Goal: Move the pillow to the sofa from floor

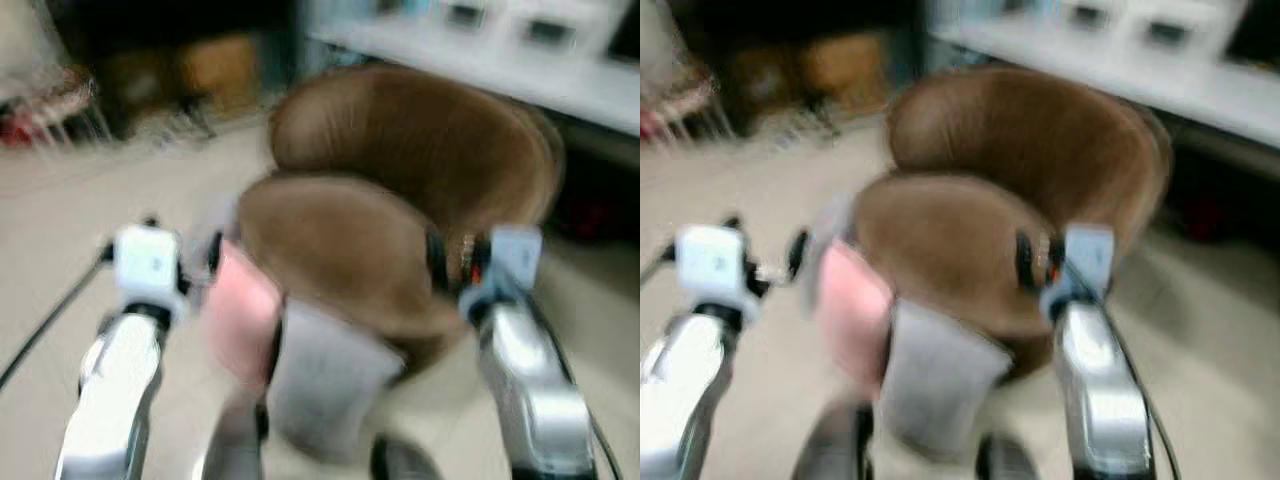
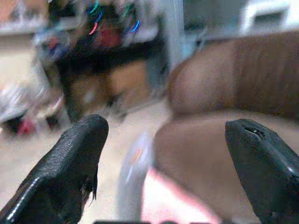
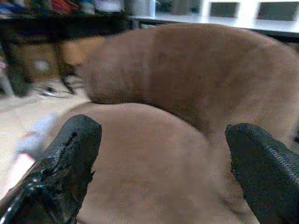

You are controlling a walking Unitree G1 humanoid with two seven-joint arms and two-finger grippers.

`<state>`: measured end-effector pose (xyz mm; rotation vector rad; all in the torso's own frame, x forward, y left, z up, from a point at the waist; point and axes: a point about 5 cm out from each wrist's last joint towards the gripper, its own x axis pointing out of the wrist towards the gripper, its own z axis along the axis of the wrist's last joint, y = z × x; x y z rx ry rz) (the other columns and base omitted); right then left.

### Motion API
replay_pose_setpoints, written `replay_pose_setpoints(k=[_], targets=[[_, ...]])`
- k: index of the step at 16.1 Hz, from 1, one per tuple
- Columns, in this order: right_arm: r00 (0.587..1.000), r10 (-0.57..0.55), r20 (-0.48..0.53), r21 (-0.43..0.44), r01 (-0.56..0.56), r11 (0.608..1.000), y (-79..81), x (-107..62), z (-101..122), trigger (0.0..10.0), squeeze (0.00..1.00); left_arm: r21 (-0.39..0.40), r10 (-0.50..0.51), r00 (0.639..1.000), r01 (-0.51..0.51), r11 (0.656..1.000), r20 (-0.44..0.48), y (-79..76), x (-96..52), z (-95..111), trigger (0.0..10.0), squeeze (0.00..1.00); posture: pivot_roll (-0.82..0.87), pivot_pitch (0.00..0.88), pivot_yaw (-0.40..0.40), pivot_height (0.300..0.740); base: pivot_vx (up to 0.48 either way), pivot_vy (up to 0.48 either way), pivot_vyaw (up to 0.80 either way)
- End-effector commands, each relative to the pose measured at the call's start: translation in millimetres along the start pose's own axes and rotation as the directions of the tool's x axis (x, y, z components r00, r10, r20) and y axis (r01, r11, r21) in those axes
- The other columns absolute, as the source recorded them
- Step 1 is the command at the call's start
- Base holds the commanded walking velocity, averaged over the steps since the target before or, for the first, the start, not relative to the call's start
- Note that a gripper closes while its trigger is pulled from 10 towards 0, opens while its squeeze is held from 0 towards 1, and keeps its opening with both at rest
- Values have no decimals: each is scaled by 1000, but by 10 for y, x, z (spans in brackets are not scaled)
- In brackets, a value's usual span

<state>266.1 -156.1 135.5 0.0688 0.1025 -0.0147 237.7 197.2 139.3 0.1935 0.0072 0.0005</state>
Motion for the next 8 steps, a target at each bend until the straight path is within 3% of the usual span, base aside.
replay_pose_setpoints(k=[1,8], targets=[[1000,15,-4,4,-15,1000,31,-15,-6,10000,0,14,-4,1000,4,1000,-6,6,37,15,10000,0,-20,0,-22,620,0,0,0],[1000,17,-23,-35,-18,999,24,-18,-40,10000,0,11,-17,1000,17,1000,16,8,-19,1,10000,0,-22,0,-29,620,0,0,0]])
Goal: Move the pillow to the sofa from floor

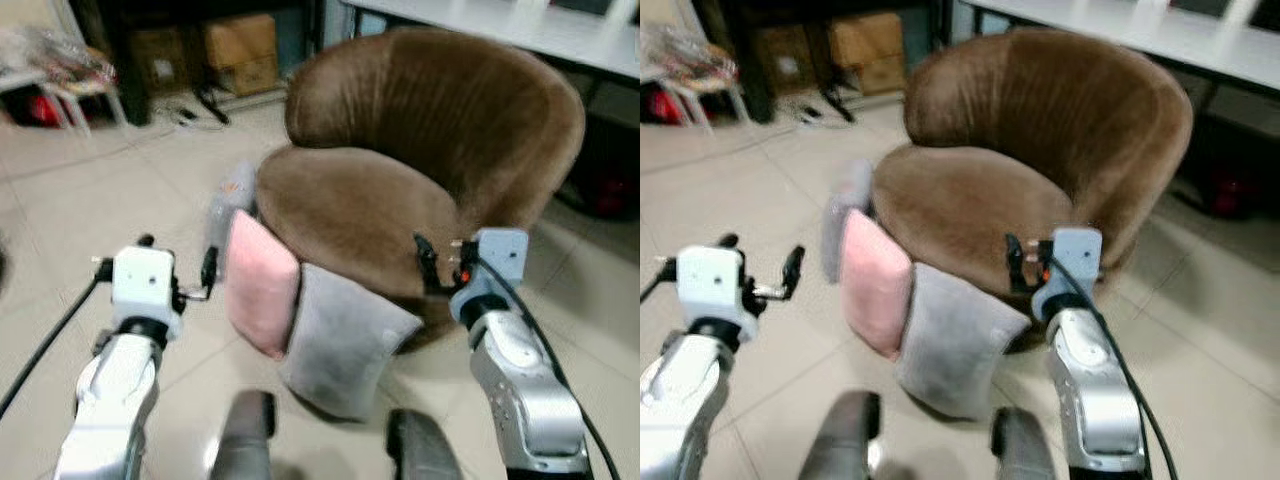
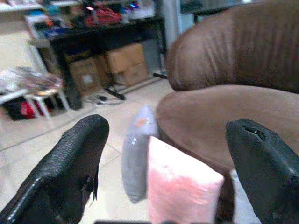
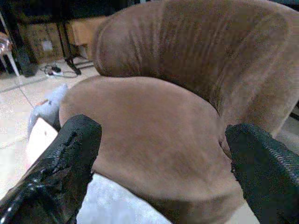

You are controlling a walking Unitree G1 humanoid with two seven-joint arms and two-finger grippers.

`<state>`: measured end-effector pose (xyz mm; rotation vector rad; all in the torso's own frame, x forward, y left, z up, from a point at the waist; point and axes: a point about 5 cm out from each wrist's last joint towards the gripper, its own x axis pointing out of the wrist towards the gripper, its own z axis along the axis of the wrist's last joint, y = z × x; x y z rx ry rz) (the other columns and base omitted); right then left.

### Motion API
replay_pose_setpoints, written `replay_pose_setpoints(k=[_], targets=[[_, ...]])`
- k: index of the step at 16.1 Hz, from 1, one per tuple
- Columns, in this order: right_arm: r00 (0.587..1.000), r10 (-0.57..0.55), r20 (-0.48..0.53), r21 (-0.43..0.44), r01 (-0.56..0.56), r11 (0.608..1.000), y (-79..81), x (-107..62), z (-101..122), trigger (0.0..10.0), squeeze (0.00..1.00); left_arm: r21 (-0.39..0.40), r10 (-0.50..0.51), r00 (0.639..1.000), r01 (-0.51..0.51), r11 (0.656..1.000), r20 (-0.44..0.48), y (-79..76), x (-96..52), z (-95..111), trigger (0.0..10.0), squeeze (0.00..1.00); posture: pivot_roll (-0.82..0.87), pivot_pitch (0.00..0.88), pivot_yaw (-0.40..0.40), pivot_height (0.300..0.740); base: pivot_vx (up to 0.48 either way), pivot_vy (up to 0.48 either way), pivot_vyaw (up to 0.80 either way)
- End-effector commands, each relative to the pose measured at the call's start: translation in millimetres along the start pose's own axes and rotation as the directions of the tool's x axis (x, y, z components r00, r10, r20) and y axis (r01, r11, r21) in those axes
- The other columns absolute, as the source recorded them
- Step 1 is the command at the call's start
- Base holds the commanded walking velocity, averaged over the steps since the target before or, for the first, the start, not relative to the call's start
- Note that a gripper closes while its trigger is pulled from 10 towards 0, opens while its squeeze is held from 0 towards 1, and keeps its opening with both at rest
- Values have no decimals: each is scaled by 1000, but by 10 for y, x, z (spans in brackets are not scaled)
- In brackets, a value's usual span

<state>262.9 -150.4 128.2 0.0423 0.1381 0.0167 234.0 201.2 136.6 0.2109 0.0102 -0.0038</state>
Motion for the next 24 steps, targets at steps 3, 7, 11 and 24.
replay_pose_setpoints(k=[3,7,11,24], targets=[[1000,-12,10,-17,12,1000,-22,3,33,10000,0,-2,-13,1000,13,1000,13,-3,1,2,10000,0,-22,0,-29,620,249,0,0],[1000,-12,10,-21,12,1000,-16,0,33,10000,0,-12,-24,1000,24,1000,16,-12,-3,18,10000,0,-20,0,-28,620,284,0,0],[1000,-13,10,-20,13,1000,-14,3,32,10000,0,-14,-28,999,29,999,17,-11,-1,17,10000,0,-19,0,-27,620,335,0,0],[1000,-13,11,-32,13,999,-3,16,19,10000,0,-8,-41,999,41,999,24,-20,1,17,10000,0,-16,0,-25,620,356,0,129]])
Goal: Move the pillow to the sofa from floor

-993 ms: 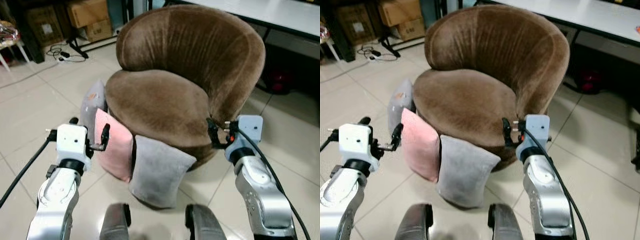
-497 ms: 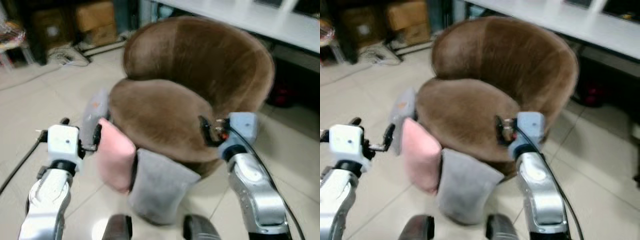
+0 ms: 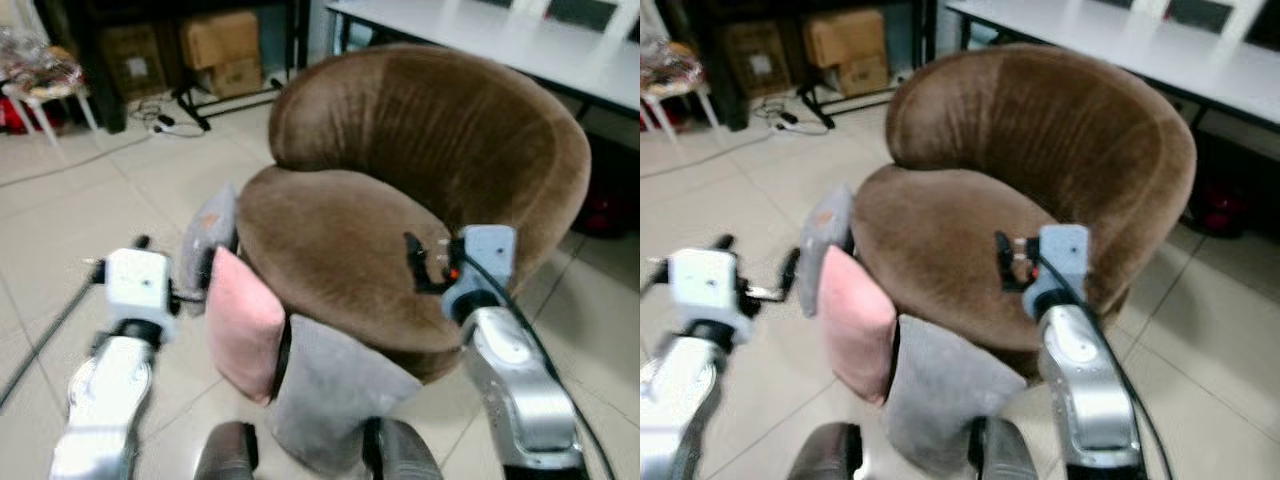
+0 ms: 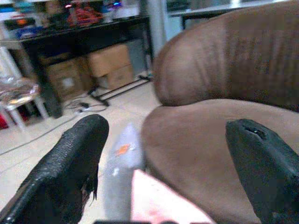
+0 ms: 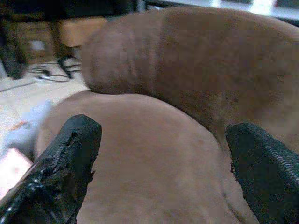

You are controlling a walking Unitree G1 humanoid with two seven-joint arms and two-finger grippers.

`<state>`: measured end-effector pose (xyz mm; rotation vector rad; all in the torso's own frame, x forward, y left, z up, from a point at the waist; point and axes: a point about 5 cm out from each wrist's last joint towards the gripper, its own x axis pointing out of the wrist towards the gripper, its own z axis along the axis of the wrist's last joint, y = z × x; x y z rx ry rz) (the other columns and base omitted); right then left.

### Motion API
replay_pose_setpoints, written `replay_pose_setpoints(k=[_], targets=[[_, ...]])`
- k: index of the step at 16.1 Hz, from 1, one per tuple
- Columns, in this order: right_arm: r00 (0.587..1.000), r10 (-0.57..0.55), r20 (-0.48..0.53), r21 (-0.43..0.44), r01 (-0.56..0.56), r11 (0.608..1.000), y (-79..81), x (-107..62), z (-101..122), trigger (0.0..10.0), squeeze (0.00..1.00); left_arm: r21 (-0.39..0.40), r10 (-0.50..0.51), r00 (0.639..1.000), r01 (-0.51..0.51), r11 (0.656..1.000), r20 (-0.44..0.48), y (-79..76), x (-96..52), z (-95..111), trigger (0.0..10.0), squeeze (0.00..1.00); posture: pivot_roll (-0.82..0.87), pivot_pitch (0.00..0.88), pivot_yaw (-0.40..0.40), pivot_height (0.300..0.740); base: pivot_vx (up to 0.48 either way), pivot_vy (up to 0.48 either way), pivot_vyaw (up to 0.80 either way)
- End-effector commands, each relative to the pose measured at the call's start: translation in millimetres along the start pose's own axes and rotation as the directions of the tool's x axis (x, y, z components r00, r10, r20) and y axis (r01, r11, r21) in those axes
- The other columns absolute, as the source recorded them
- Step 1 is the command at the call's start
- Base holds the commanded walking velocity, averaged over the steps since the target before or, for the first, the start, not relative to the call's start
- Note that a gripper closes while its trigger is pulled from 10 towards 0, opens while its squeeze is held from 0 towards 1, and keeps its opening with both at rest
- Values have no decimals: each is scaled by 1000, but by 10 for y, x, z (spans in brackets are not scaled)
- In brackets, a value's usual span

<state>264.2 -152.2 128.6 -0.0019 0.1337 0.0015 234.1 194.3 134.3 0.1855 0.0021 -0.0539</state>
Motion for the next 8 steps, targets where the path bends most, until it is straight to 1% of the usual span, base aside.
replay_pose_setpoints(k=[1,2,5,6,8], targets=[[1000,7,6,13,-8,1000,18,4,13,10000,0,19,9,1000,-9,1000,10,53,0,28,10000,0,-16,0,-25,620,356,0,0],[1000,13,1,16,-13,1000,22,5,7,10000,0,25,14,1000,-14,1000,8,57,4,27,10000,0,-16,0,-25,620,289,0,0],[1000,25,-10,37,-25,999,33,3,-17,10000,0,30,25,1000,-25,999,4,59,7,15,10000,0,-16,0,-25,600,0,0,0],[999,32,-19,36,-31,999,29,8,-32,10000,0,43,18,1000,-18,999,-3,43,5,3,10000,0,-14,0,-25,585,0,0,0],[999,41,-35,26,-40,999,21,17,-52,10000,0,53,12,1000,-11,999,-12,35,3,-12,10000,0,-13,0,-27,570,0,0,0]])
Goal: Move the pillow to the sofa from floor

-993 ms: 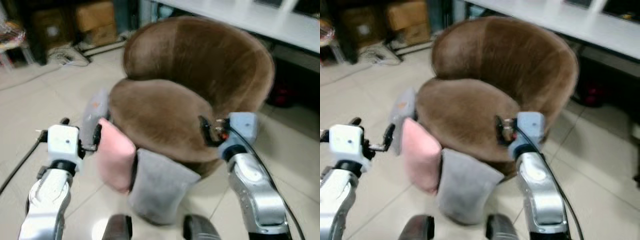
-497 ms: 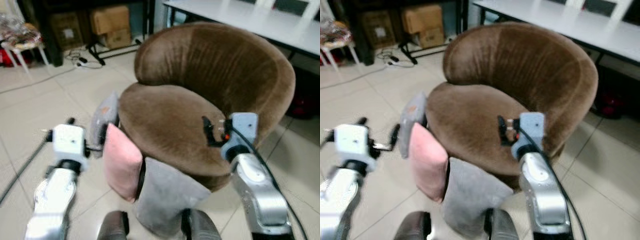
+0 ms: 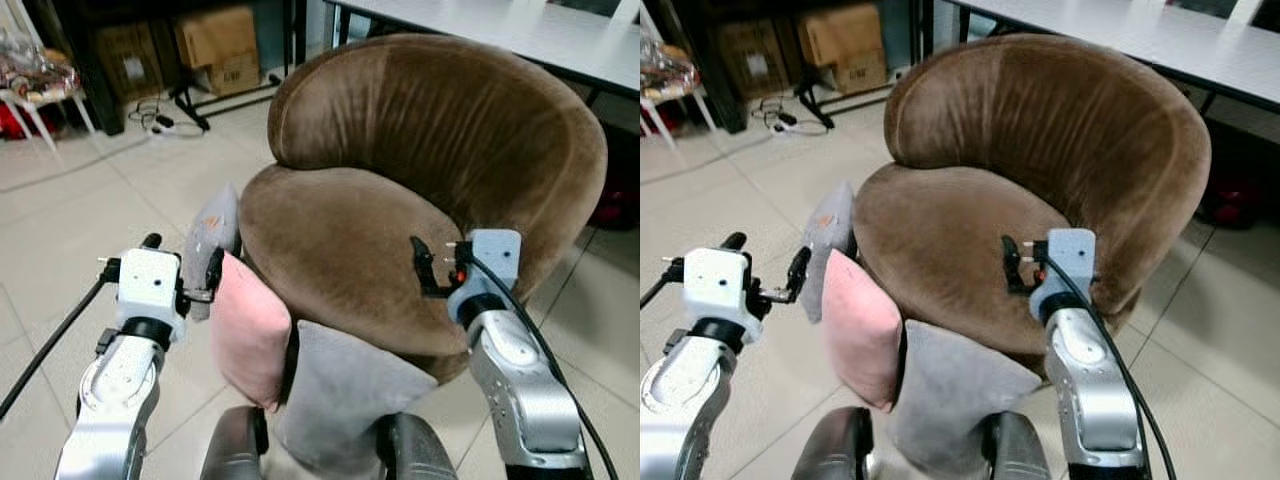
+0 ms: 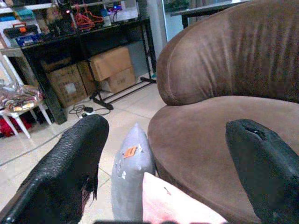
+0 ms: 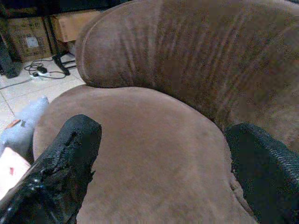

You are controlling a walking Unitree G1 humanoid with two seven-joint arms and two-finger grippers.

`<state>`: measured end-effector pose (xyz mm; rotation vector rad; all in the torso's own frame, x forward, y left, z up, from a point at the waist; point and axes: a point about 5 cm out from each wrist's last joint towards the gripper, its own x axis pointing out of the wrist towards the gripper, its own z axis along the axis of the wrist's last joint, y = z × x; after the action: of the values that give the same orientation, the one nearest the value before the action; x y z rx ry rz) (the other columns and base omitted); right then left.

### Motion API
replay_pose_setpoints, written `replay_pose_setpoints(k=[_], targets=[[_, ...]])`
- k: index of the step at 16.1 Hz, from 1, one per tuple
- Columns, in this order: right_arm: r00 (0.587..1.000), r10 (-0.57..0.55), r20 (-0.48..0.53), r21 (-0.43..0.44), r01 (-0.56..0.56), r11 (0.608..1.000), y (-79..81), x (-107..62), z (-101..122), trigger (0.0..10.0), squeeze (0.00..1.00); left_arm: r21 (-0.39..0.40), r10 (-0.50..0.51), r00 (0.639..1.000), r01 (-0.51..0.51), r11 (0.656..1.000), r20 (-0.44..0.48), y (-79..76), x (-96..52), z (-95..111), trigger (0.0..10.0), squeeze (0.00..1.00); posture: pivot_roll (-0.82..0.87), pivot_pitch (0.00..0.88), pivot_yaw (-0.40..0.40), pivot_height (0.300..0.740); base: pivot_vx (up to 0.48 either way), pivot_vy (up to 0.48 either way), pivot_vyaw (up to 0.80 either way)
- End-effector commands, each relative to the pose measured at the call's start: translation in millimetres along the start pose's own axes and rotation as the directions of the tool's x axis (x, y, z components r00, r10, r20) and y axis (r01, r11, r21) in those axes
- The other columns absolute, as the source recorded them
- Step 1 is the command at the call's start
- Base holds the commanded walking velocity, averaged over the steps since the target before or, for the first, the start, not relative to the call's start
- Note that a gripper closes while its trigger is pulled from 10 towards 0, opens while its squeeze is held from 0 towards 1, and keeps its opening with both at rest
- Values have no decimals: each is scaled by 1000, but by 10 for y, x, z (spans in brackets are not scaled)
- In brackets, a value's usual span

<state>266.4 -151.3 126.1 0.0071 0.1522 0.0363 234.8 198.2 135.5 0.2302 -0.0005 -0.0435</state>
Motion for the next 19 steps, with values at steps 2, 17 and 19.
replay_pose_setpoints(k=[2,17,19], targets=[[998,31,-48,-19,-32,999,-9,18,-78,10000,0,13,-8,1000,9,1000,-26,-14,-7,-39,10000,0,-16,0,-26,550,0,0,0],[940,285,-189,-184,-319,930,92,391,-293,10000,1000,34,-130,987,134,990,-93,-31,-46,-142,10000,0,-8,0,-24,490,0,0,0],[905,317,-285,-276,-394,877,106,496,-406,10000,1000,27,-223,968,228,973,-116,-60,-47,-161,10000,0,0,0,-24,490,0,0,0]])
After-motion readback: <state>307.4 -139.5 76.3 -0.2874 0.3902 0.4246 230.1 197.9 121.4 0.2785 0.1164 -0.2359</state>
